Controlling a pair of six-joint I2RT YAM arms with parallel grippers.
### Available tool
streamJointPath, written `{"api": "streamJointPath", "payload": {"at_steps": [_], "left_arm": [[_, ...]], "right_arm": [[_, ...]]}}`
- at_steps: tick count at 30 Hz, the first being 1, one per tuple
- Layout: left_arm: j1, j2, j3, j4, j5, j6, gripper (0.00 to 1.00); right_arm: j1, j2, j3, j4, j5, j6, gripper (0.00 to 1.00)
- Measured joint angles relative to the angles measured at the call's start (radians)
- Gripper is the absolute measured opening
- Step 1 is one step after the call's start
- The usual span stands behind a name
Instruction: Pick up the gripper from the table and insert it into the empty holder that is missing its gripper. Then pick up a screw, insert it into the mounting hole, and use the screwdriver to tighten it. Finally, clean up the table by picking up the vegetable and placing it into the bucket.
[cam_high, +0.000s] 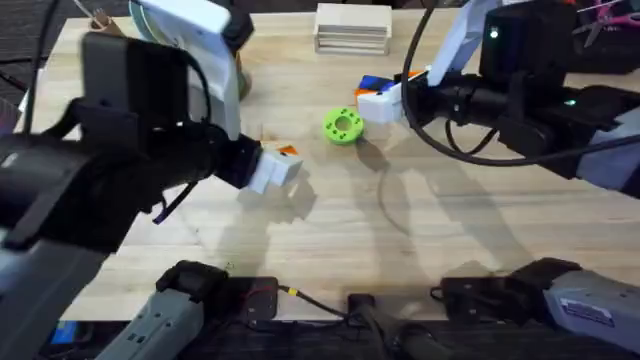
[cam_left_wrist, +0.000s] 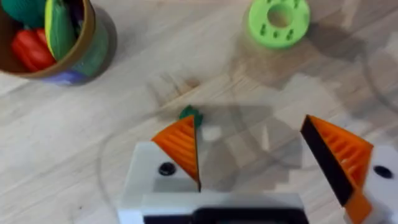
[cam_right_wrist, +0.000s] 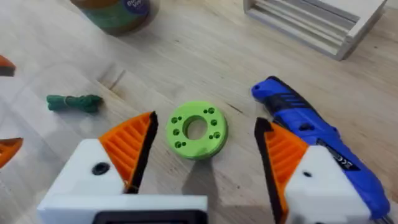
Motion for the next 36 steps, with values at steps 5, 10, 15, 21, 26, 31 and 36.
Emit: {"api": "streamJointPath", "payload": {"at_steps": [5,10,15,21,26,31,36], "left_arm": [[0.000,0.090,0.000,-0.011,-0.104,0.012,0.993],[0.012,0.225,0.000,-0.010,-0.180,0.014,0.993],[0.033,0.394,0.000,-0.007,-0.216,0.017,0.992],[0.037,0.525,0.000,0.040,-0.238,0.018,0.993],[0.037,0.568,0.001,0.051,-0.245,0.018,0.993],[0.037,0.575,0.003,0.065,-0.243,0.021,0.993],[0.037,0.593,0.011,0.113,-0.235,0.029,0.992]], "right_arm": [[0.000,0.000,0.000,0.000,0.000,0.000,0.980],[0.000,0.000,0.000,0.000,0.000,0.000,0.980],[0.000,0.000,0.000,0.000,0.000,0.000,0.980],[0.000,0.000,0.000,-0.014,0.000,0.000,0.980],[0.000,0.000,0.000,-0.045,0.000,0.000,0.980],[0.000,0.000,0.000,-0.053,0.000,0.000,0.980],[0.000,0.000,0.000,-0.053,0.000,0.000,0.980]]}}
